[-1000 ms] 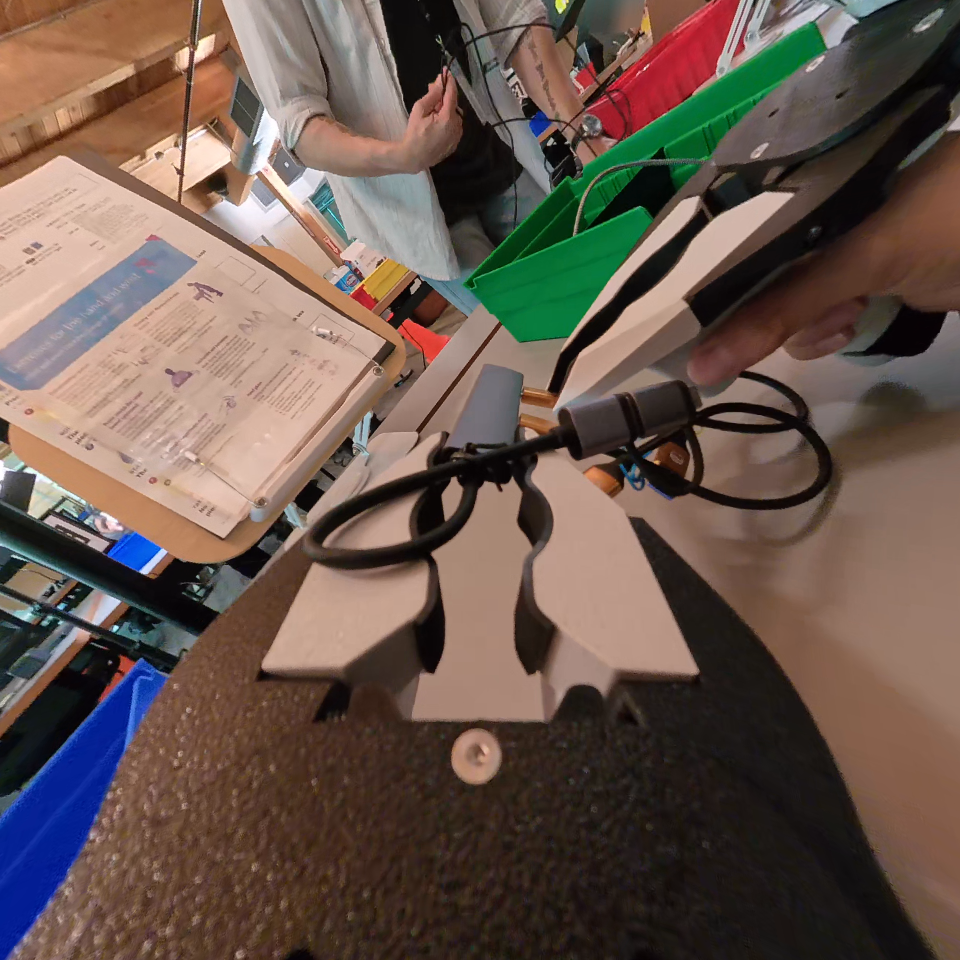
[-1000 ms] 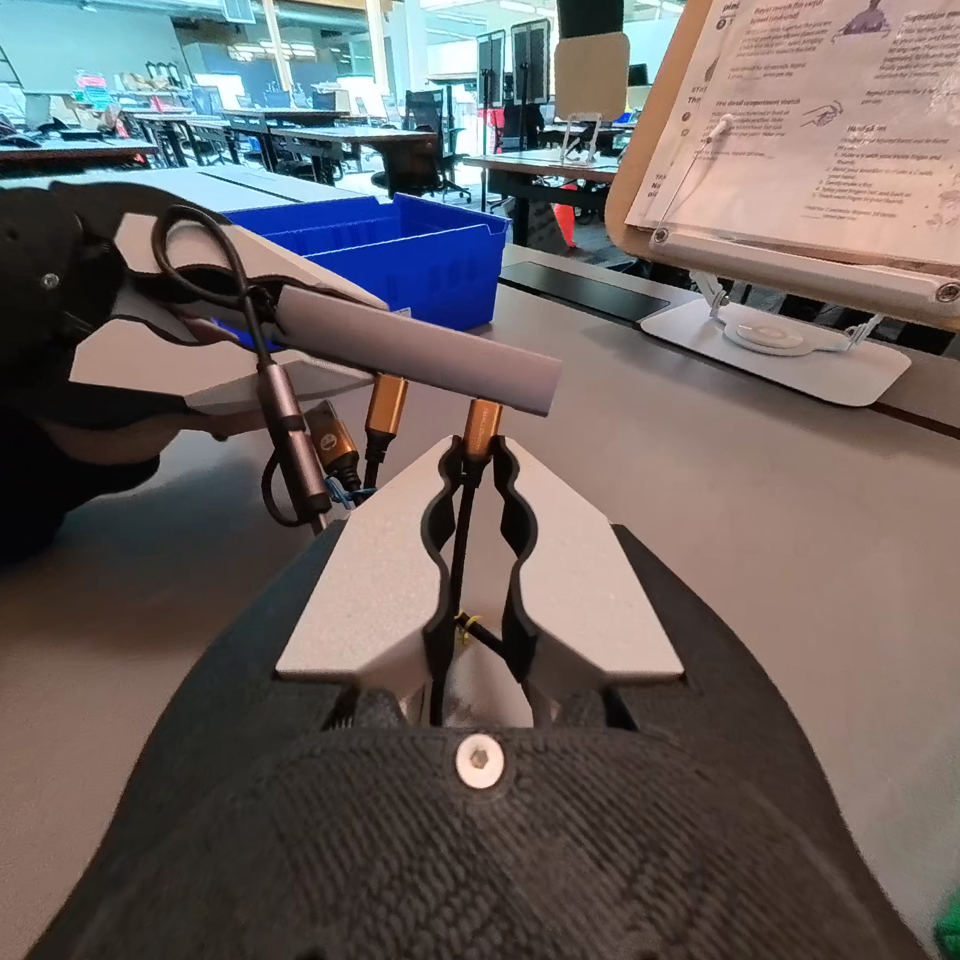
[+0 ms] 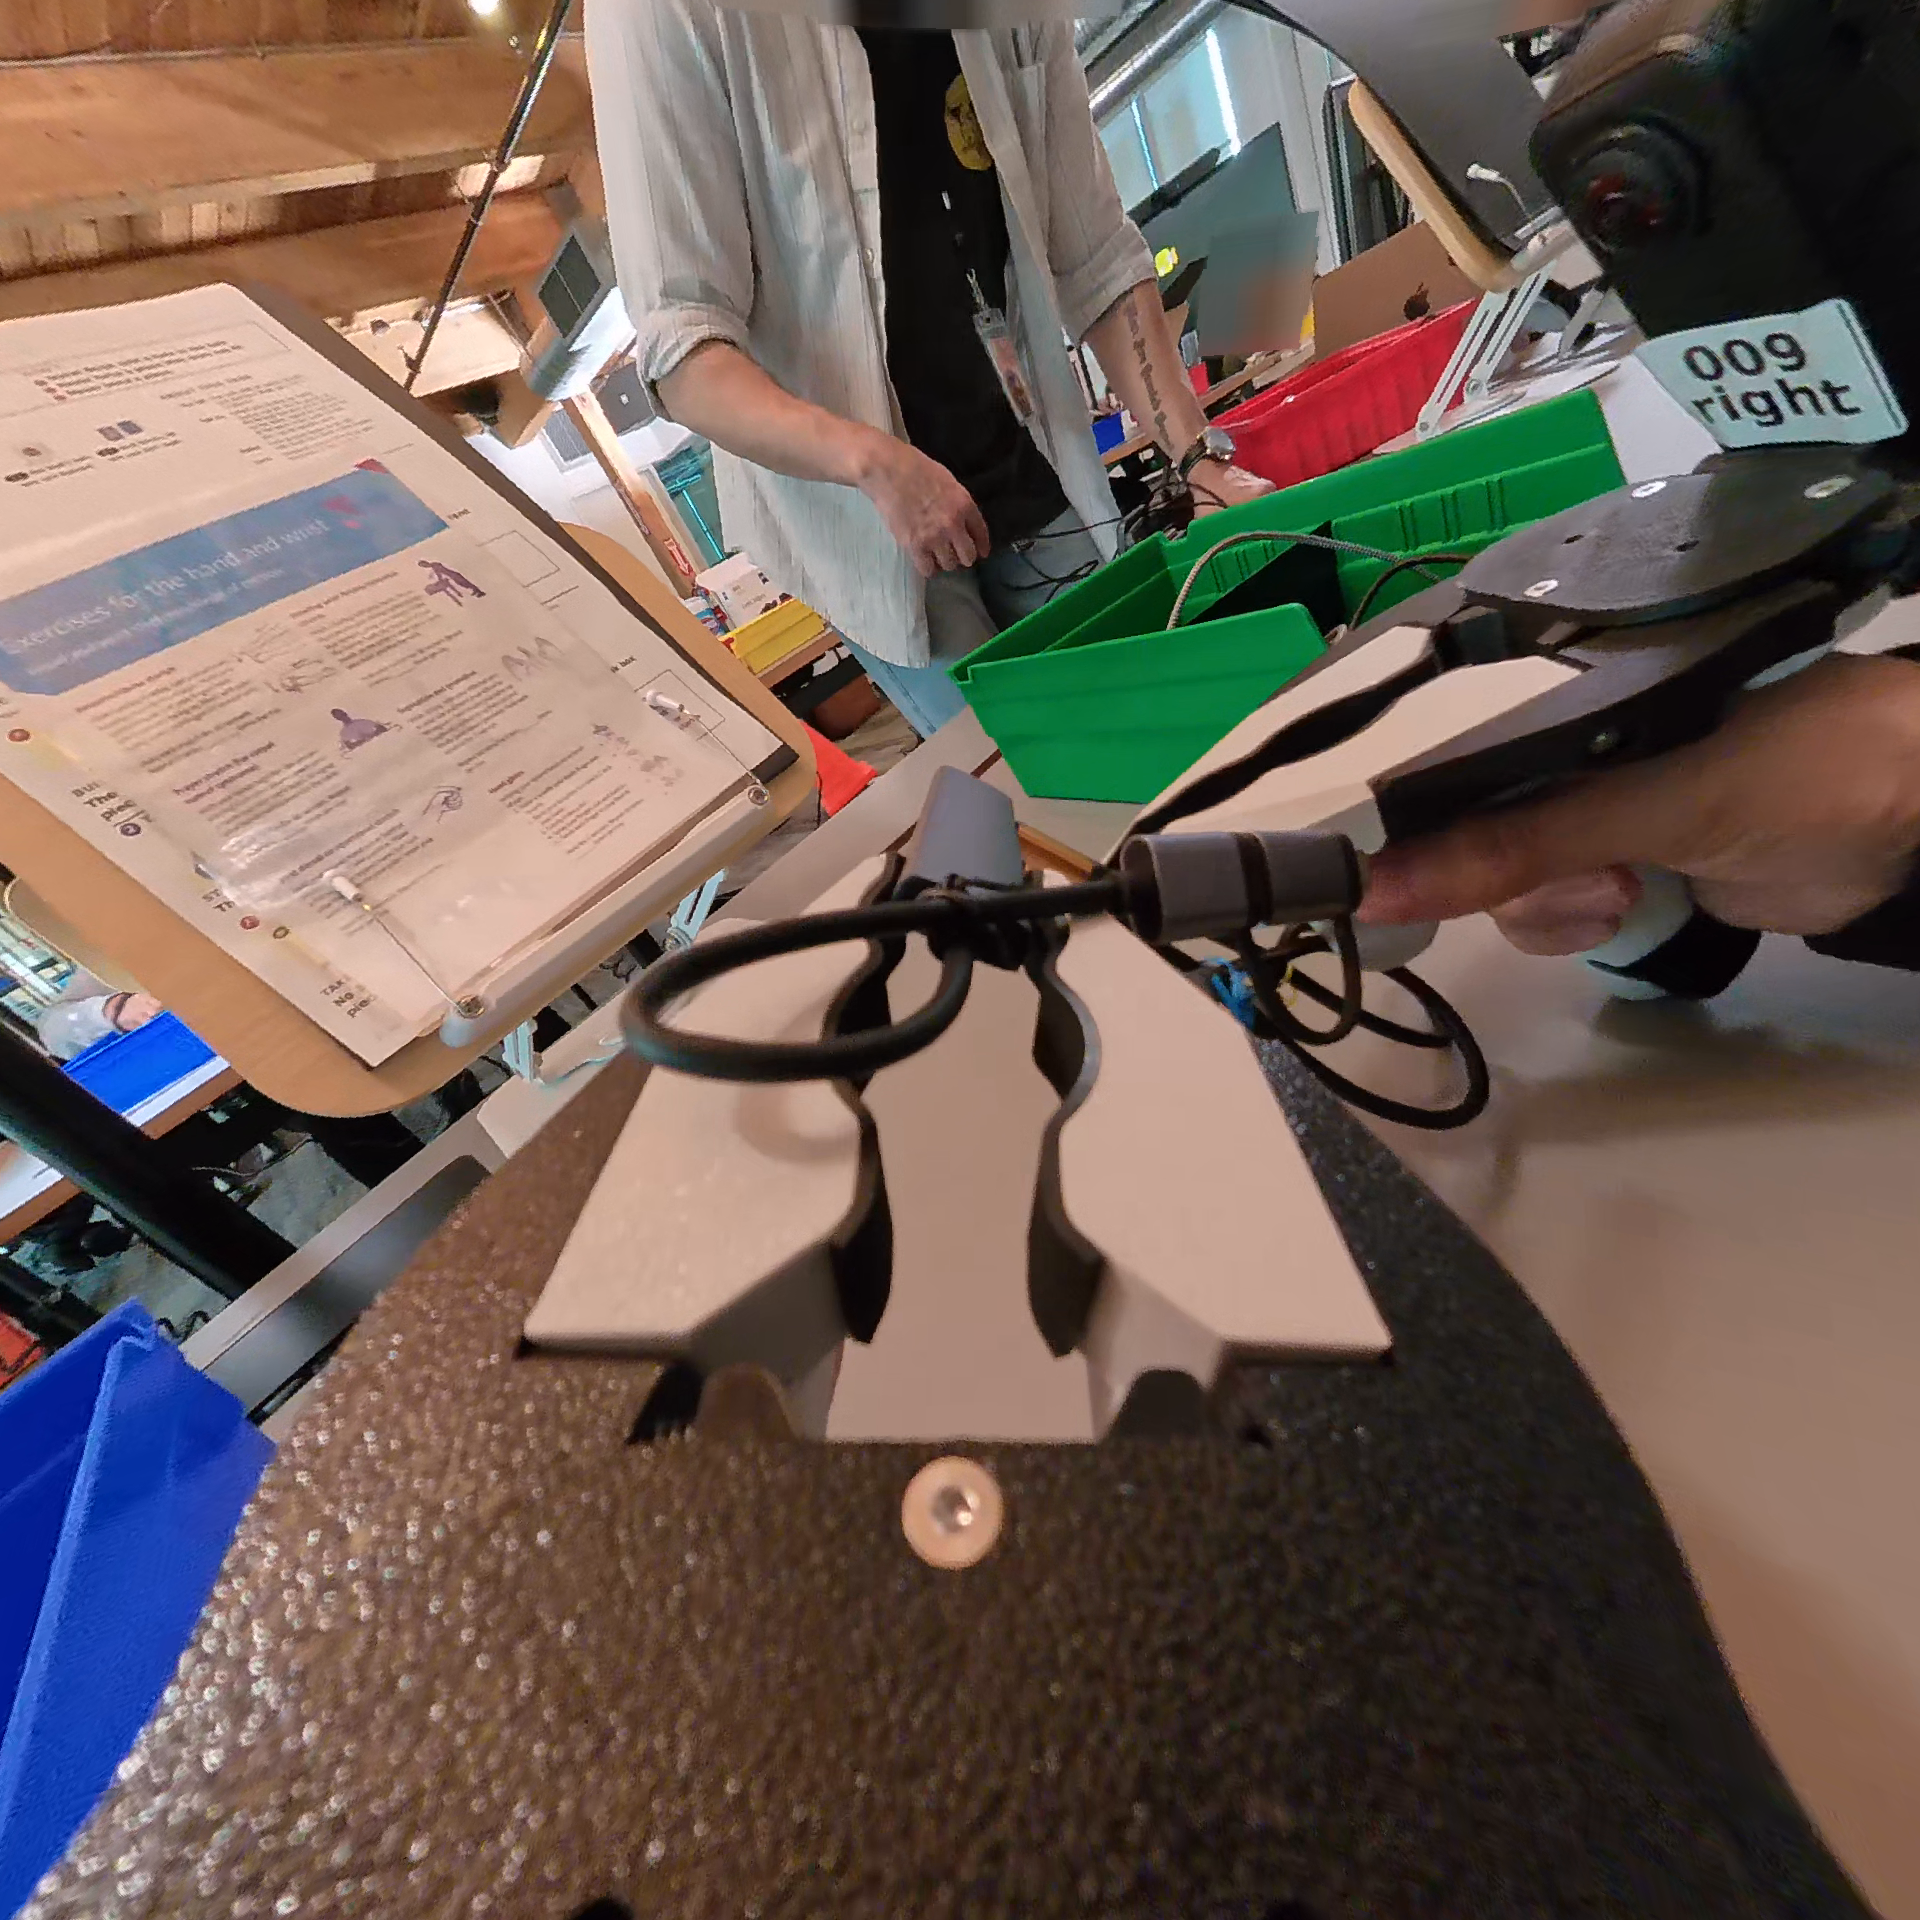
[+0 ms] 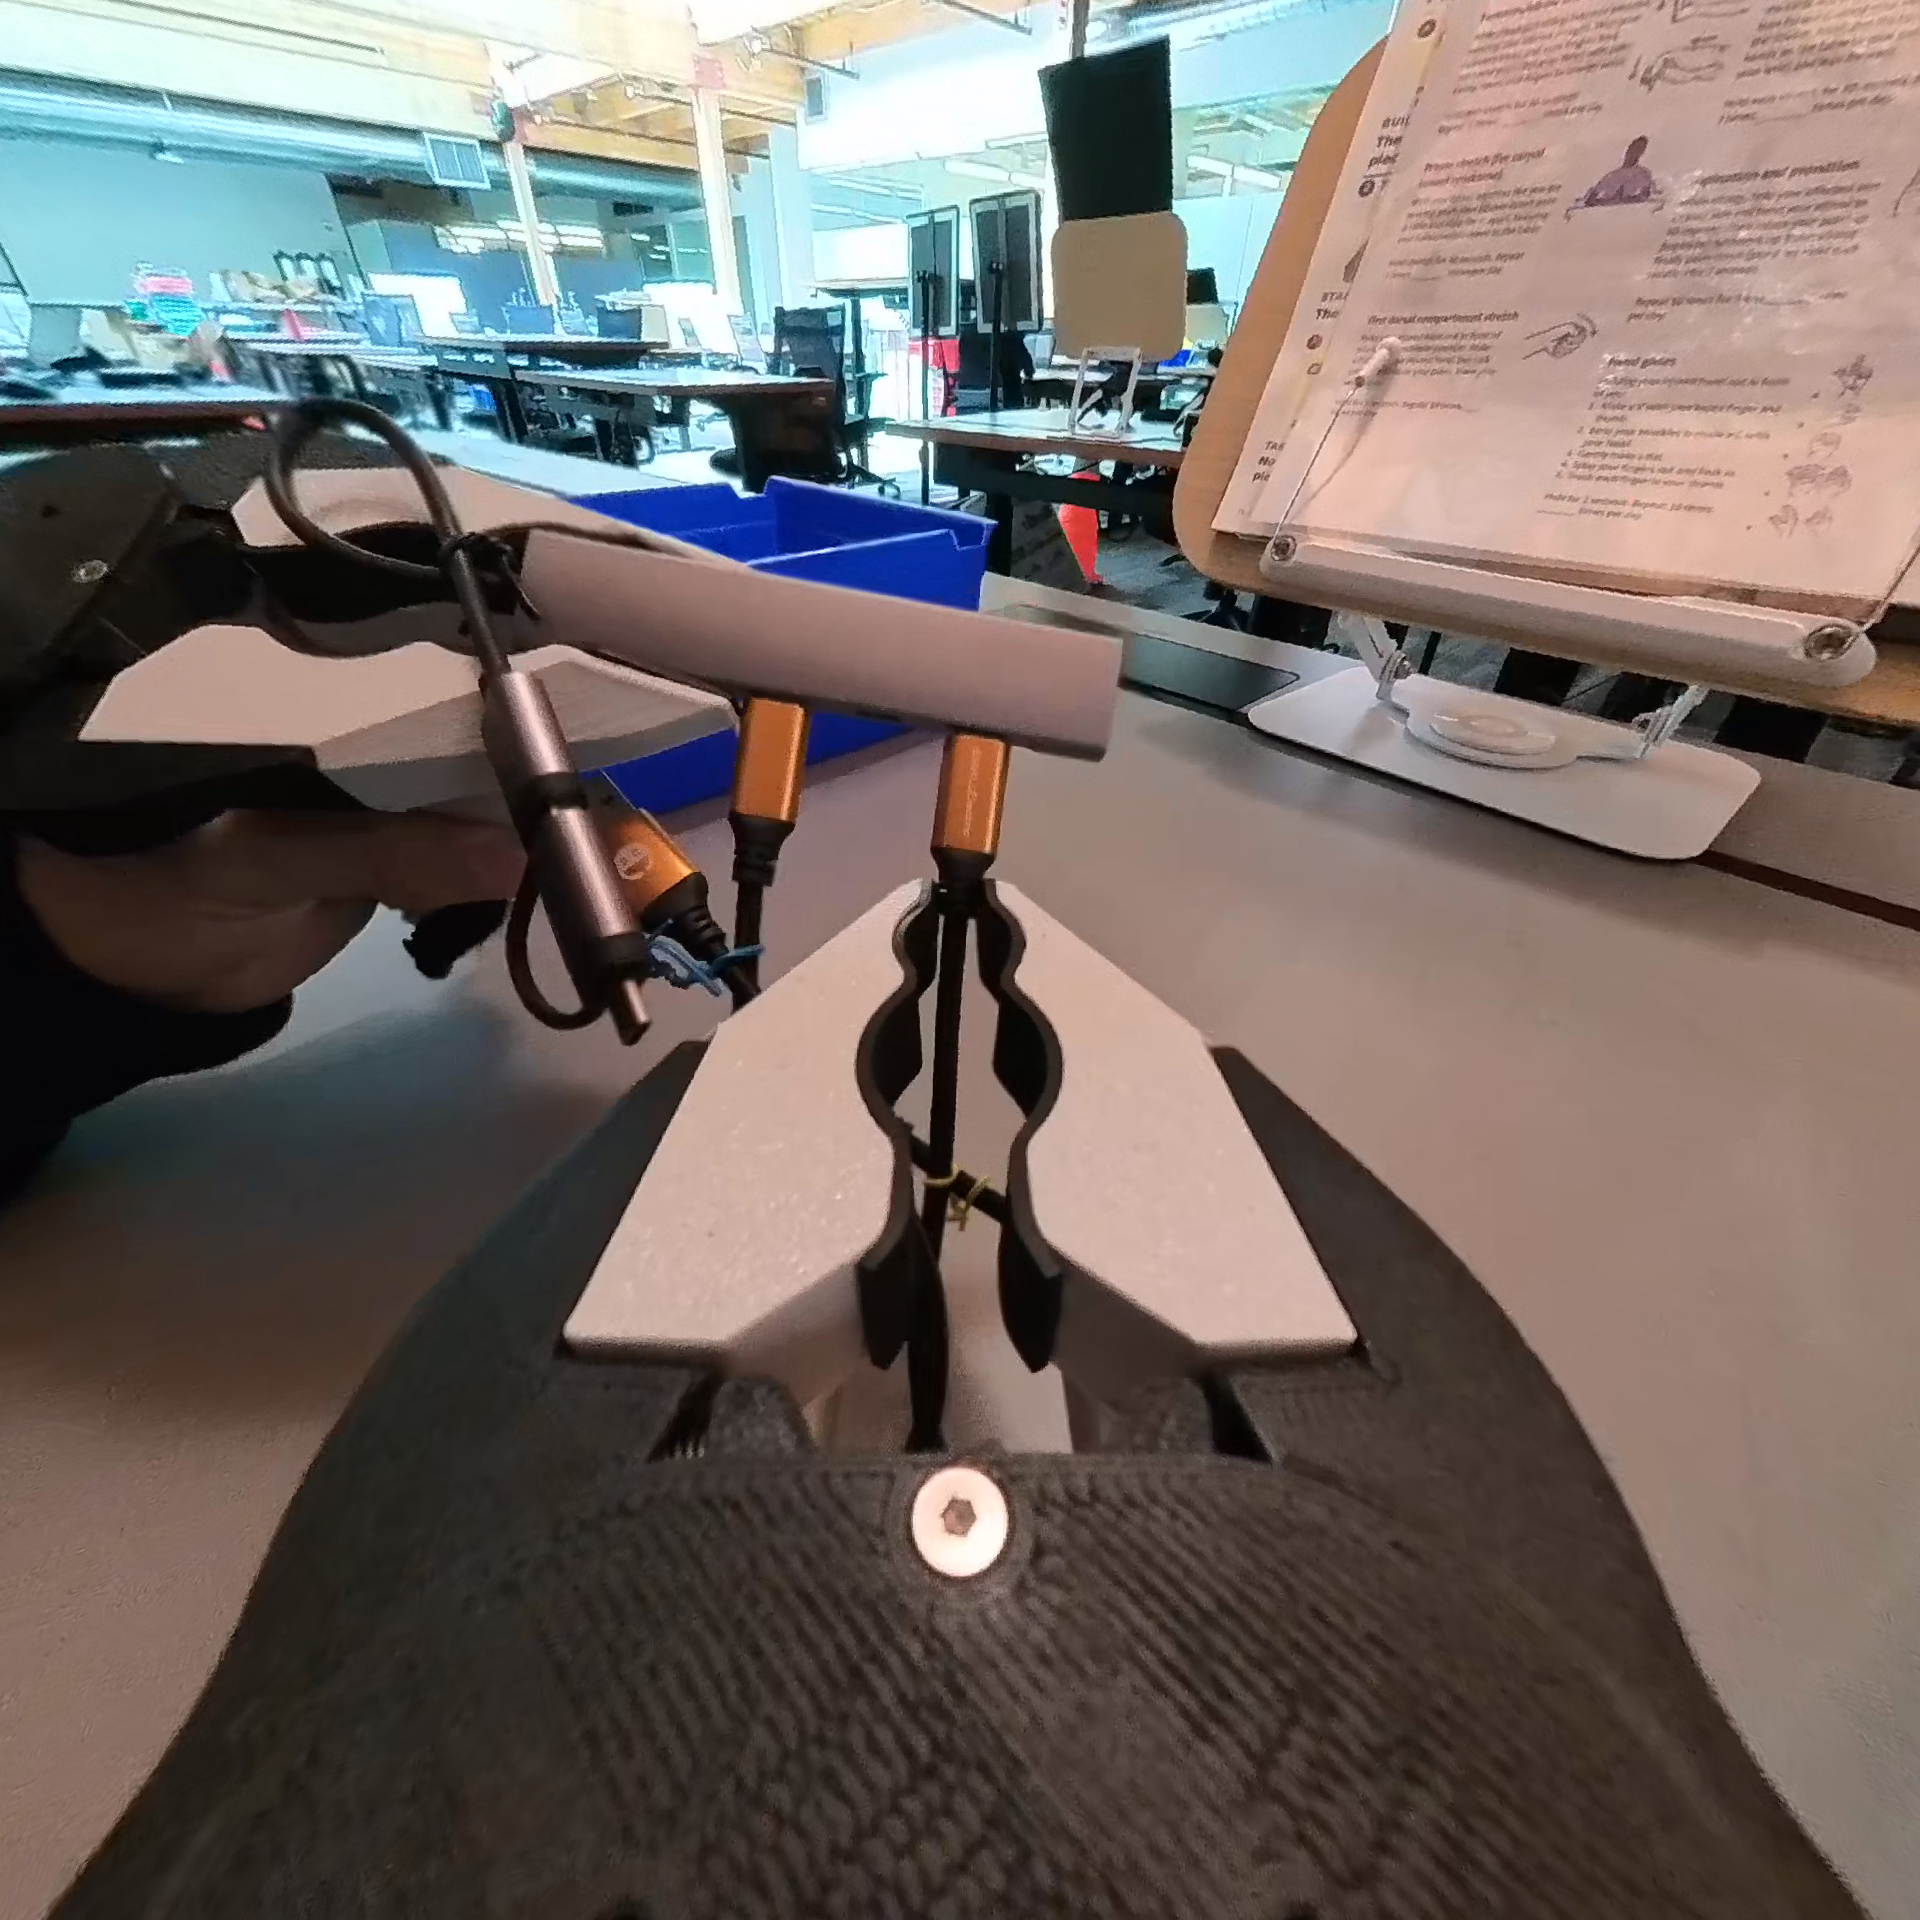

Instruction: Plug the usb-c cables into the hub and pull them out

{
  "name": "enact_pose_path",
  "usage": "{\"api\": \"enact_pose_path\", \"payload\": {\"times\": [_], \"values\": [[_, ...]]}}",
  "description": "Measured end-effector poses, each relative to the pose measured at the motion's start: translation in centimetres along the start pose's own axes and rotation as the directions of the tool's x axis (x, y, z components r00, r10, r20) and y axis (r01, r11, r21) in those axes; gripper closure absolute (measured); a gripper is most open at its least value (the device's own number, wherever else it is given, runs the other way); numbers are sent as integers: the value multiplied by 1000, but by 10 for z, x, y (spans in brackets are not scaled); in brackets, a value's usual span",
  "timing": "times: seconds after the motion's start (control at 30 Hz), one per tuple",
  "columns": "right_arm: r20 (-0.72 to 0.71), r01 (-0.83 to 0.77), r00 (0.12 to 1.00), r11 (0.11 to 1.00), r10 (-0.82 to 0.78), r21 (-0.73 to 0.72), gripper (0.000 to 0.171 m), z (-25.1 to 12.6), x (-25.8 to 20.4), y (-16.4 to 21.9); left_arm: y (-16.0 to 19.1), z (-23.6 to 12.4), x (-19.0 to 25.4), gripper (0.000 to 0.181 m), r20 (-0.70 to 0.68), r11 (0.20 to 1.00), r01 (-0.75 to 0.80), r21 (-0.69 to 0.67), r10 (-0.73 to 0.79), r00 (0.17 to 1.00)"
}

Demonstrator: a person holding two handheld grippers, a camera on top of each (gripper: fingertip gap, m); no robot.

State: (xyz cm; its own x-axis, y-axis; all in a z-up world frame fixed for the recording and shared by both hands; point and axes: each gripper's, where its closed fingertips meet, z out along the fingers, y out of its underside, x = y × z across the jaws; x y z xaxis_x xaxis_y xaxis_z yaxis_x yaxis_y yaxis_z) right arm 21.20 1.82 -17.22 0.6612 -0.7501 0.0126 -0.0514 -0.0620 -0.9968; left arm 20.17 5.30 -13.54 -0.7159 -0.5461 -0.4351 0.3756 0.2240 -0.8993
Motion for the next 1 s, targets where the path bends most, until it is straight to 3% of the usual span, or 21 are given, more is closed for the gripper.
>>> {"api": "enact_pose_path", "payload": {"times": [0.3,0.43,0.67,0.8,0.93,0.97,1.0], "values": [[-25,51,998,993,-54,-108,165,0,5,8,10,3,-3,159,56,992,-69,-104,76,996],[14,101,995,987,-100,-124,165,-5,1,7,11,1,-4,158,40,994,-32,-100,37,999],[22,-78,996,989,82,-128,165,-3,6,12,13,5,-2,159,58,988,-71,-134,79,995],[25,30,999,988,-27,-152,165,-8,-2,6,11,1,-3,158,50,993,-43,-112,49,998],[14,-68,997,989,71,-131,165,-4,6,11,11,6,0,159,70,986,-92,-139,102,992],[37,-17,999,986,24,-168,165,-1,1,15,13,5,-1,159,81,985,-94,-146,107,991],[63,64,997,960,-48,-273,166,-9,-8,30,13,-3,-28,160,233,986,-64,-154,99,967]]}}
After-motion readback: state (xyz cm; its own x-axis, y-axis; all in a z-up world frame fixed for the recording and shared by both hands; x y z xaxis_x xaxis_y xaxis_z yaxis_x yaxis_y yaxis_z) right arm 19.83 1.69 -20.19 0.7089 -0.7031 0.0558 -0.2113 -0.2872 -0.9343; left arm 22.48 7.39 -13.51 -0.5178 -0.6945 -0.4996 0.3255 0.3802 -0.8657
